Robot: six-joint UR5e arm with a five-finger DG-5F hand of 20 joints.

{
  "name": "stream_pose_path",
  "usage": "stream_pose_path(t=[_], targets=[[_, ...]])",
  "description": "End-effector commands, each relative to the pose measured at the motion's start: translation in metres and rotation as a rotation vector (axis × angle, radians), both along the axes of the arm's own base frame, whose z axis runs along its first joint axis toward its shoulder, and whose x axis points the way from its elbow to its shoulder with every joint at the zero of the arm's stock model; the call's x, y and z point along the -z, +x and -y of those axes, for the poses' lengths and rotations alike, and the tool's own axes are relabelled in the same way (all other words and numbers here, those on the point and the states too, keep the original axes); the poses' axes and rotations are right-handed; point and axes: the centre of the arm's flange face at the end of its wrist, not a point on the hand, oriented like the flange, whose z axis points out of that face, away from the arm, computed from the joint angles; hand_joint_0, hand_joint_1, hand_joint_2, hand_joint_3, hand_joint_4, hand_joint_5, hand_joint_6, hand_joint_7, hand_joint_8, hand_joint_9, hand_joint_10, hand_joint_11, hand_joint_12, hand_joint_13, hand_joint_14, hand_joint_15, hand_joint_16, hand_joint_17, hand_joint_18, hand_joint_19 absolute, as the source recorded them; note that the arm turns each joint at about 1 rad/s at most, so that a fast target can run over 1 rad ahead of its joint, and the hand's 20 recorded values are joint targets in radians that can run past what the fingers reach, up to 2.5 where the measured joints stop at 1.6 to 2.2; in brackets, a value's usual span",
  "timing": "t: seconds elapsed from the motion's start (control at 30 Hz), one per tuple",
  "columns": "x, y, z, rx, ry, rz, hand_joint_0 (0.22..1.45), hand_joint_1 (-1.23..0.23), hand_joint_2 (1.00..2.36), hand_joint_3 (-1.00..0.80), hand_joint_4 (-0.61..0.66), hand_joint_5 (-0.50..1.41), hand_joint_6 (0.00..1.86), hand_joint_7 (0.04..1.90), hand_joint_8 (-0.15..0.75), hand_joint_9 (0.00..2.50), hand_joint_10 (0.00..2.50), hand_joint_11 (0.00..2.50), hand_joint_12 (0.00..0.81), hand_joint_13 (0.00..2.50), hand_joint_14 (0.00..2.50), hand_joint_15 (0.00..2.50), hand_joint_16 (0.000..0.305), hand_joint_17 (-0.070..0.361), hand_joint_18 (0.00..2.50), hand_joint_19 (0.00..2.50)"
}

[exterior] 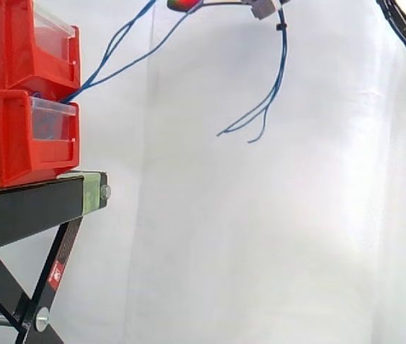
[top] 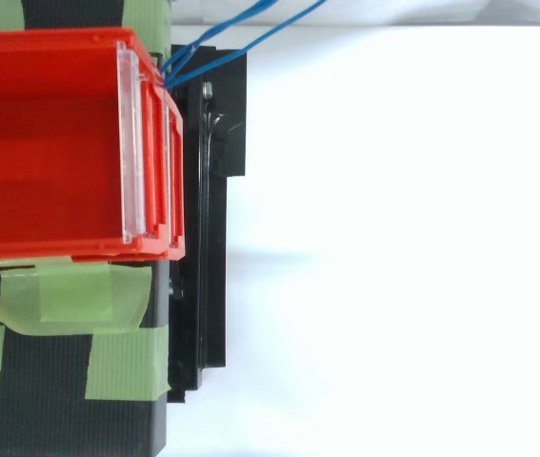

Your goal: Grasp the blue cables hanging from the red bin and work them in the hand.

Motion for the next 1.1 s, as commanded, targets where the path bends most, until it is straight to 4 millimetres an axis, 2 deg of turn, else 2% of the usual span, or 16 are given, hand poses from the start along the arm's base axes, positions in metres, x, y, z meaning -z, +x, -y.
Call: stream_pose_path(t=[0.0,0.13,0.37,0.57,1.07], targets=[[-0.012,0.001,-0.002,-0.018,-0.003,-0.004,0.88,-0.70,1.02,-0.19,0.28,0.65,0.01,1.34,0.370,0.90,2.50,2.18,0.454,1.08,2.50,1.49,0.056,0.126,1.53,1.09],[-0.017,-0.004,-0.004,-0.025,-0.003,-0.069,0.88,-0.70,1.02,-0.19,0.27,0.65,0.01,1.35,0.368,0.90,2.50,2.19,0.454,1.08,2.50,1.49,0.055,0.124,1.53,1.09],[-0.030,-0.007,-0.012,-0.044,0.040,-0.051,0.88,-0.70,1.02,-0.21,0.26,0.65,0.01,1.39,0.371,0.88,2.50,2.19,0.454,1.06,2.50,1.47,0.054,0.121,1.52,1.13],[-0.039,-0.021,-0.025,-0.075,0.204,0.003,0.89,-0.70,1.02,-0.23,0.25,0.64,0.01,1.41,0.369,0.87,2.50,2.21,0.452,1.05,2.50,1.49,0.053,0.119,1.51,1.15],[-0.043,-0.024,-0.044,-0.107,0.203,-0.016,0.89,-0.69,1.02,-0.26,0.26,0.63,0.01,1.44,0.364,0.85,2.50,2.20,0.451,1.03,2.50,1.50,0.051,0.114,1.49,1.20]])
